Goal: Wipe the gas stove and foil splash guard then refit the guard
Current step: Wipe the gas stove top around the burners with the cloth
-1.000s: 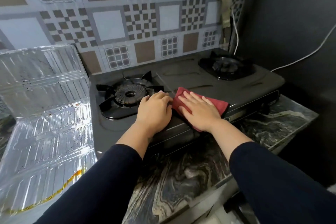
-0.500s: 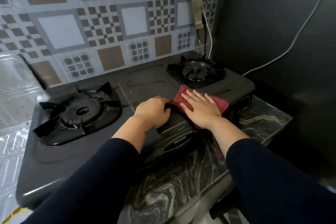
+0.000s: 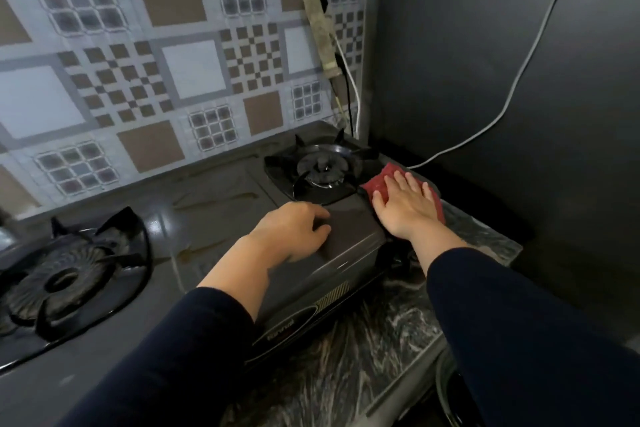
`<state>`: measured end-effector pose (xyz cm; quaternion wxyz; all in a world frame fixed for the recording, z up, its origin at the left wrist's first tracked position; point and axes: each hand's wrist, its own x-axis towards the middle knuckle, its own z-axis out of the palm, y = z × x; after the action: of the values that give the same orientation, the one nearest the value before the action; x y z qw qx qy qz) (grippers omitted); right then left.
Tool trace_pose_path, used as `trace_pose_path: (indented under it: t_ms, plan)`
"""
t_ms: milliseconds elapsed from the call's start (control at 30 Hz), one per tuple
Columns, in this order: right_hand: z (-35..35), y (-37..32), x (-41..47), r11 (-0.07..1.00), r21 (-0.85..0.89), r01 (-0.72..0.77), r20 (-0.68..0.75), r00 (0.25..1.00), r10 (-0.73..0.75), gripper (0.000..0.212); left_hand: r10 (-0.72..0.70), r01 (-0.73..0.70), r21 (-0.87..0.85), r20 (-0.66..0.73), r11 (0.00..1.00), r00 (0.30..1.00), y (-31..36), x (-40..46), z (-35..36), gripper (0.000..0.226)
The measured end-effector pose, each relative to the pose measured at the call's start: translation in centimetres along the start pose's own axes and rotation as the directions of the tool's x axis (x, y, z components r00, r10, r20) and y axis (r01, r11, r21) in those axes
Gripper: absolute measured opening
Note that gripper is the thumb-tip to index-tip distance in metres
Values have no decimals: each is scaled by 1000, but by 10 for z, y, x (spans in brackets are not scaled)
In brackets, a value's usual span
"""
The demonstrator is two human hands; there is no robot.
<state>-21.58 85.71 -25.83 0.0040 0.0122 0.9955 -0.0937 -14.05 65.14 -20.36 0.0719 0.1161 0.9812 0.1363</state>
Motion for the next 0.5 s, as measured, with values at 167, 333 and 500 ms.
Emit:
trace_pose_path:
  t_ms: [167,333,500]
  plan:
    - [-7,0,37,999,-22,-48,38,998,49,64,14,-13,33,-32,999,999,-8,12,0,41]
    - [-8,2,34,1000,7,-25,51,998,24,61,20,-18,25,-58,1000,998,-14,5,-1,38]
    - [-2,-18,-10,1000,19,-10,18,1000,10,61,17,-15,42,-66,999,998,-28,-20,-7,38]
